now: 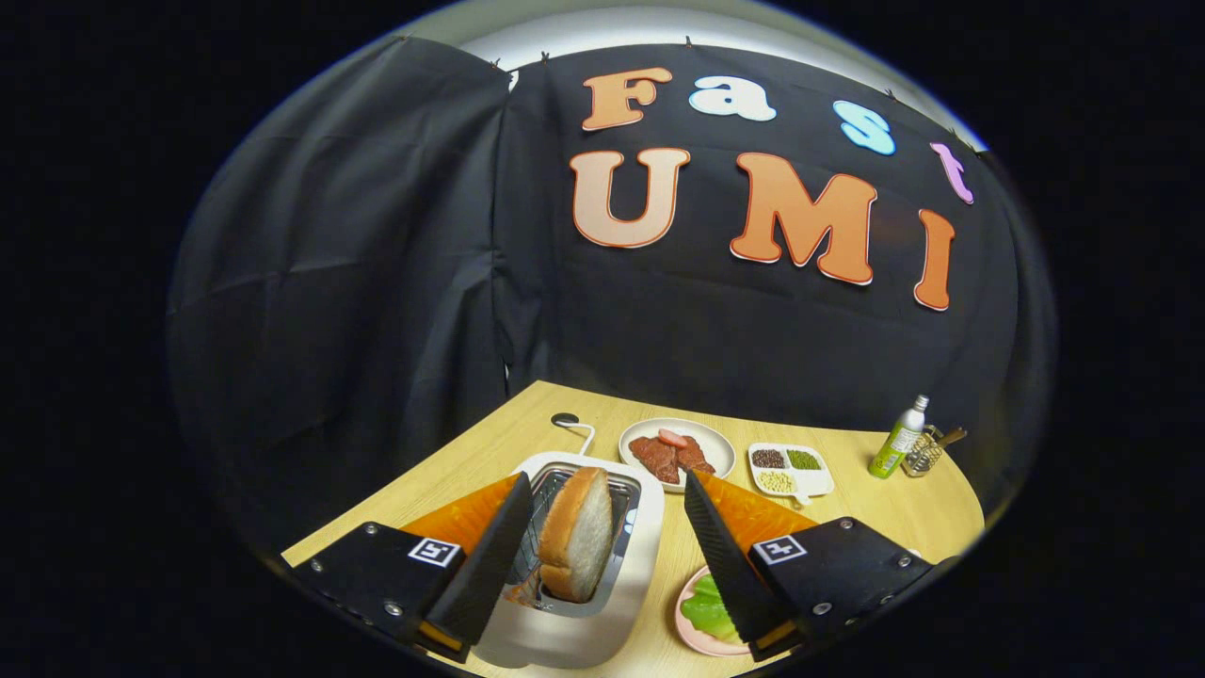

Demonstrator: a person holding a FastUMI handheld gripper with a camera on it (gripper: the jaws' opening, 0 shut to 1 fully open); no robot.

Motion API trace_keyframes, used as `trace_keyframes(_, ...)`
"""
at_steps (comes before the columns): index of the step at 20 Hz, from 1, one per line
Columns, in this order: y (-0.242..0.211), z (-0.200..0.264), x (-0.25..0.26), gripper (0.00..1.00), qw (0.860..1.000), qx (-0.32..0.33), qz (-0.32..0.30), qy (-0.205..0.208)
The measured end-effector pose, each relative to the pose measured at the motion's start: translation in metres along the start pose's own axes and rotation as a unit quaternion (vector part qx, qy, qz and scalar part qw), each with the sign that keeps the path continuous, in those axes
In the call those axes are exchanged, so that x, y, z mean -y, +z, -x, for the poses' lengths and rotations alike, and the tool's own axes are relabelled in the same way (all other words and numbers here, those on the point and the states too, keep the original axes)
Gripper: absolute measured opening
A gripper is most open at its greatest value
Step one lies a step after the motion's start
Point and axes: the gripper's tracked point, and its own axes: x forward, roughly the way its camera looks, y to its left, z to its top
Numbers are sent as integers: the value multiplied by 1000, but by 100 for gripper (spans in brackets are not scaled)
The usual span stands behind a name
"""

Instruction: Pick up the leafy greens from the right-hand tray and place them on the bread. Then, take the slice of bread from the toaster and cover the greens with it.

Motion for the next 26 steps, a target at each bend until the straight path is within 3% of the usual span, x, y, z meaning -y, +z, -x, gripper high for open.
trace_keyframes(2,-9,-2,0,86,1000,-14,3,-2)
trace_keyframes(4,-15,-6,-2,70,1000,-25,3,-1)
trace_keyframes(7,-27,-9,-5,37,999,-49,-15,8)
trace_keyframes(9,-23,-9,-12,22,998,-47,-33,21)
trace_keyframes(11,-20,-7,-12,13,998,-43,-32,19)
trace_keyframes(14,-14,-4,-12,9,998,-36,-46,20)
trace_keyframes(26,48,28,10,9,996,25,-80,29)
